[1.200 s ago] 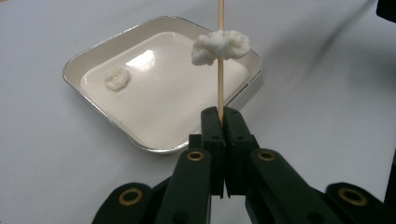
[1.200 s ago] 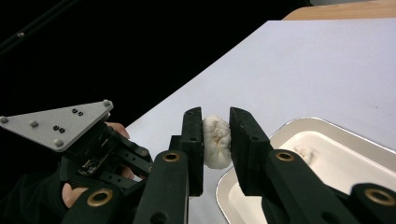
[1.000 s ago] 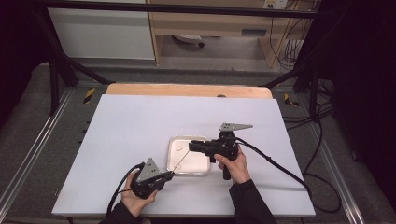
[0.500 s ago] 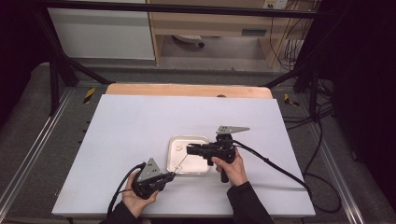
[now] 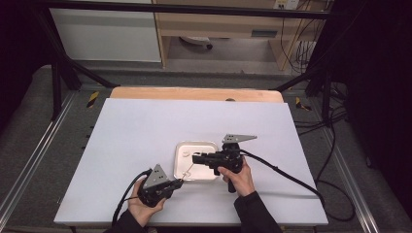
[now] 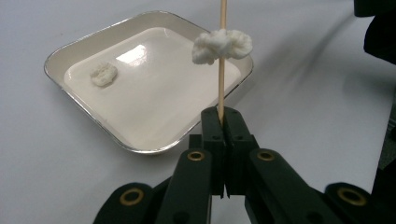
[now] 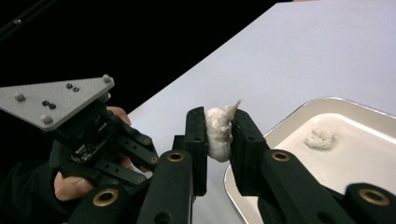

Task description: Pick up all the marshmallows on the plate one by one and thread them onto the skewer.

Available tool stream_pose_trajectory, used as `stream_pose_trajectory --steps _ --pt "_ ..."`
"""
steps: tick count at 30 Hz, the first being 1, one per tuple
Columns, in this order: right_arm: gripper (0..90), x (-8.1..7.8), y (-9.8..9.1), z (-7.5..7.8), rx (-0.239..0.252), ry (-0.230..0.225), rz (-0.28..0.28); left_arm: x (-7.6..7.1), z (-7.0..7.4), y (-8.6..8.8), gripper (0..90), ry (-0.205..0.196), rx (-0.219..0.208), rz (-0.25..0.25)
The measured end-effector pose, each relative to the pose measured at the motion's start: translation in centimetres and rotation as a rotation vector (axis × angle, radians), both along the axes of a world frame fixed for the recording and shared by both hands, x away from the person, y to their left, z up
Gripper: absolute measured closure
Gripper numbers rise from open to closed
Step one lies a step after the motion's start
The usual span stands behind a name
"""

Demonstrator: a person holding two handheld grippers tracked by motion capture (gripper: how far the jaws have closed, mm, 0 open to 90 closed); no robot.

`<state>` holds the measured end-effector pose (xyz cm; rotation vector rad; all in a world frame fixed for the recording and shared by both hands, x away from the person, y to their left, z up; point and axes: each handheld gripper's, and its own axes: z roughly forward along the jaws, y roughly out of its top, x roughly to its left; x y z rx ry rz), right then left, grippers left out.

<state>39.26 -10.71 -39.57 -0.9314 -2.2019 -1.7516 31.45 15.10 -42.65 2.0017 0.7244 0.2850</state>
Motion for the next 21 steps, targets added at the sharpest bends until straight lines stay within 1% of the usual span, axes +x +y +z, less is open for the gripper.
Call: stream_pose_trajectory --steps 1,2,3,5,8,11,13,16,21 --pt "78.6 -0.1 0.4 -0.4 -0.016 0.015 0.023 0.0 0.2 -0.1 88.7 -0.008 0.011 0.005" --pt "78.4 -0.2 0.7 -0.8 -0.02 0.019 0.024 0.0 0.2 -0.3 88.7 -0.014 0.019 0.011" --pt "78.2 -0.2 0.8 -1.1 -0.017 0.015 0.023 0.0 0.1 -0.4 88.7 -0.01 0.018 0.019" --pt "77.8 -0.2 1.1 -1.1 -0.026 0.01 0.015 0.1 0.0 -0.3 88.6 0.0 0.012 0.023" --pt "77.1 -0.3 1.3 -1.2 -0.026 0.004 0.02 0.2 0.0 -0.1 88.5 -0.004 0.007 0.027" --pt "74.2 -0.3 1.3 -1.2 -0.035 -0.001 0.013 0.2 -0.2 -0.2 88.5 -0.005 0.015 0.03" --pt "68.7 -0.4 1.2 -1.0 -0.032 -0.012 -0.001 0.2 -0.2 -0.1 88.5 -0.005 0.015 0.035" --pt "59.5 -0.4 0.7 -0.3 -0.031 -0.035 -0.016 0.3 -0.2 0.2 88.5 -0.003 0.002 0.046" --pt "45.9 -0.7 -0.1 0.4 -0.066 -0.069 -0.042 0.4 -0.1 0.5 88.5 -0.008 -0.003 0.052"
